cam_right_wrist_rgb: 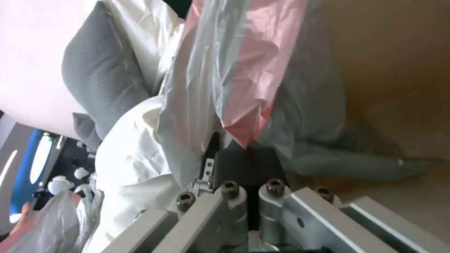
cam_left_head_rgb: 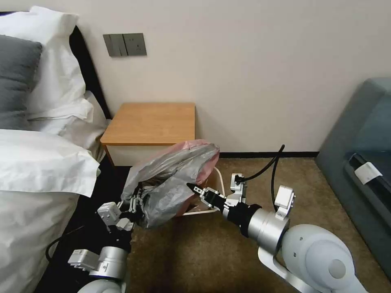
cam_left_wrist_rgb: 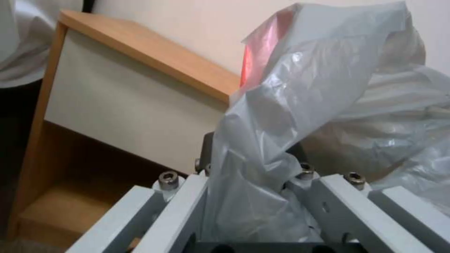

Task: Pick up the garbage bag from the table and place it over the trash can.

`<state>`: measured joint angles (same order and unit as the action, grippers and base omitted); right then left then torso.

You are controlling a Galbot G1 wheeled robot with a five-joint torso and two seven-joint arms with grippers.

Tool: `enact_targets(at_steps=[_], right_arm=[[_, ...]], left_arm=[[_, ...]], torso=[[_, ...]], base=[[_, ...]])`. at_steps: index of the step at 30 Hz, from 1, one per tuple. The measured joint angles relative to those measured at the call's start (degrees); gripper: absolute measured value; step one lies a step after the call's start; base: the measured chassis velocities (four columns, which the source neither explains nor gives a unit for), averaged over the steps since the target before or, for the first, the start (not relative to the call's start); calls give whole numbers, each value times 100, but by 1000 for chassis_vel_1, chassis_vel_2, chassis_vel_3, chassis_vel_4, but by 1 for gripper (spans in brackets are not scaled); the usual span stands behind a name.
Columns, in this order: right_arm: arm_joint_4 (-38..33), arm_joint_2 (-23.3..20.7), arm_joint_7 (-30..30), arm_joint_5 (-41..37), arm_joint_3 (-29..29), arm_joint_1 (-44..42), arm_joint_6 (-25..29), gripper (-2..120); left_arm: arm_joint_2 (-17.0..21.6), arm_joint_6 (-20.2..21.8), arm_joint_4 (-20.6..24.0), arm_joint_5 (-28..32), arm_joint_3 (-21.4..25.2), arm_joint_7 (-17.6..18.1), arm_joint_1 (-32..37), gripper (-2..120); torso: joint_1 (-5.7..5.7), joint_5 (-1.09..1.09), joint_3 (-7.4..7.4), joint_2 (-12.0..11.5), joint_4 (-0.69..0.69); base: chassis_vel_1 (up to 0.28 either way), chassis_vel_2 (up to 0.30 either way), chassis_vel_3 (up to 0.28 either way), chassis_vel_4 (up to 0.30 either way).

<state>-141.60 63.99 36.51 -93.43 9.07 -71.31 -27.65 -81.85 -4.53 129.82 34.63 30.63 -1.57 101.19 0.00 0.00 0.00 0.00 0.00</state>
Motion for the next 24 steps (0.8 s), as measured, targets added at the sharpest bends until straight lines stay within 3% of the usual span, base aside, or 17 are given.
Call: enact_targets(at_steps=[9, 24], right_arm=[[-160, -1, 279, -1, 183, -385, 58, 0], [-164, 239, 358, 257, 305, -980, 26, 0]], left_arm=[[4, 18, -48, 191, 35, 398, -91, 10], [54, 66, 136, 943, 269, 587, -154, 10]], torso=[[0, 0, 0, 0, 0], [0, -1, 0, 0, -1]], base=[[0, 0, 0, 0], [0, 0, 0, 0]])
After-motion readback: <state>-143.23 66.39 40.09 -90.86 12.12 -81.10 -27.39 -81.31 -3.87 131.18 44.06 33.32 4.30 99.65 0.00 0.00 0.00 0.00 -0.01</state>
